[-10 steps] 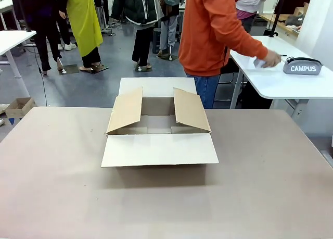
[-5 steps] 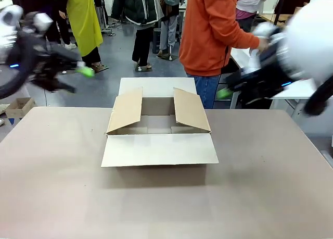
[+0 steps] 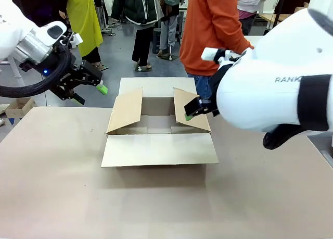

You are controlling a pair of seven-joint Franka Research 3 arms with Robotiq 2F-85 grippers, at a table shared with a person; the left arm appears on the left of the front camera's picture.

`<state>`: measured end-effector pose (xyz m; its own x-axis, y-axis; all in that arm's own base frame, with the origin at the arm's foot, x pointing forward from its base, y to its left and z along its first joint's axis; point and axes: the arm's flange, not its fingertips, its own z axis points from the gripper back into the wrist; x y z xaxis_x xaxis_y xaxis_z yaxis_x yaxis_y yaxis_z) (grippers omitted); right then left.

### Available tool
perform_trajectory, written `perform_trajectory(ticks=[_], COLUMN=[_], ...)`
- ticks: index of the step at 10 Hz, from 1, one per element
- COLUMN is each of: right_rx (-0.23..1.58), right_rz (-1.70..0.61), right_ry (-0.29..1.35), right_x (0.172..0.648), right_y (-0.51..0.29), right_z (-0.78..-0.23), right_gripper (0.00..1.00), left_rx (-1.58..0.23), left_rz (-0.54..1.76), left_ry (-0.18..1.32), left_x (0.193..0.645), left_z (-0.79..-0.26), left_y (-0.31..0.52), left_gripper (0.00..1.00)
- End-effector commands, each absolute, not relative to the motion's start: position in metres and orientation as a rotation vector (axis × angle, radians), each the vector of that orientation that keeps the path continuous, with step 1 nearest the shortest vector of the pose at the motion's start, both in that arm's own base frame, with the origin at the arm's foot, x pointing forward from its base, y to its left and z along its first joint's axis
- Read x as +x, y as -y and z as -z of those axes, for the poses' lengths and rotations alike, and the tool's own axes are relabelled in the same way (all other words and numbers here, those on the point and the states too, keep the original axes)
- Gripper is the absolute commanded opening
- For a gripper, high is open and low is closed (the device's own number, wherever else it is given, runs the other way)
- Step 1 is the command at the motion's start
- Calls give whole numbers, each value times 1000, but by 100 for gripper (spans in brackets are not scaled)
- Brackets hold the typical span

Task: Pack the gift set into the box.
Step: Place both hands on the side flaps of the Package Box and spread them outward.

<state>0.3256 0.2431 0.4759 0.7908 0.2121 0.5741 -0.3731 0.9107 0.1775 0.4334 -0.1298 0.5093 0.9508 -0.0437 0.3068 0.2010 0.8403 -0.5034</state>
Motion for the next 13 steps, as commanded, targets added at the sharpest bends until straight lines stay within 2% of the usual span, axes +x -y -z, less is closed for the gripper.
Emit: perform_trajectory(ticks=[1, 3, 5, 8, 9, 10, 13], right_rx=[311, 292, 368, 440, 438, 385, 385], right_rz=[-331, -325, -353, -304, -277, -289, -289], right_ry=[518, 561, 669, 724, 700, 705, 705], right_x=[324, 325, 319, 317, 326, 330, 330], right_y=[-252, -246, -236, -217, -215, -237, -237], right_z=[-462, -471, -473, -465, -460, -490, -490], right_gripper=[100, 100, 100, 100, 100, 100, 100], left_rx=[-611, -579, -439, -264, -221, -168, -25], left_rz=[143, 147, -10, 28, 4, -10, -125], left_ry=[320, 301, 247, 164, 156, 156, 195], left_x=[429, 431, 489, 544, 552, 554, 551], left_z=[-520, -516, -528, -513, -504, -495, -467], left_y=[144, 139, 186, 255, 271, 285, 314], left_gripper=[100, 100, 100, 100, 100, 100, 100])
